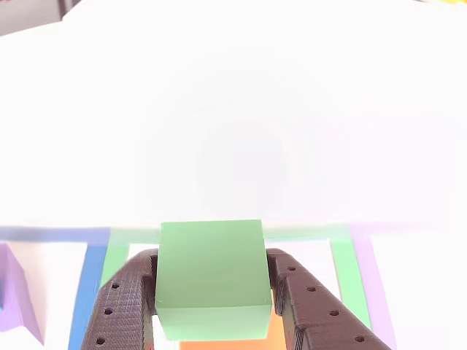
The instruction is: Tower of hanoi
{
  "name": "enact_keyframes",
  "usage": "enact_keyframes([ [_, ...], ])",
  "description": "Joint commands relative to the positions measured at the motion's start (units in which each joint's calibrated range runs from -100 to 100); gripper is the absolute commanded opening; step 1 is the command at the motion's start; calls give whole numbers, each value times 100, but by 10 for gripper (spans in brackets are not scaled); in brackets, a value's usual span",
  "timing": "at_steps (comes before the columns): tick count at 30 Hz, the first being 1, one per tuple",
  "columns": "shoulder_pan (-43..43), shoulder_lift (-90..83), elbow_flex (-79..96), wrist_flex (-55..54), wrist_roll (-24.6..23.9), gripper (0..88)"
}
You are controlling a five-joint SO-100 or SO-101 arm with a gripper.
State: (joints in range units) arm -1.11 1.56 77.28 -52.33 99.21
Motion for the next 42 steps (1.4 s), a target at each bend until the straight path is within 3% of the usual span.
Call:
enact_keyframes([
  [1, -110, -1686, -128, 1573, 79, 74],
  [6, 91, -3293, -792, 4132, 79, 74],
  [11, 389, -4197, -2765, 7492, 79, 70],
  [16, 810, -4020, -5592, 10464, 79, 70],
  [22, 1098, -3463, -8519, 12966, 79, 69],
  [31, 1395, -3325, -9974, 14204, -259, 69],
  [42, 2316, -3422, -9656, 14407, 79, 67],
])
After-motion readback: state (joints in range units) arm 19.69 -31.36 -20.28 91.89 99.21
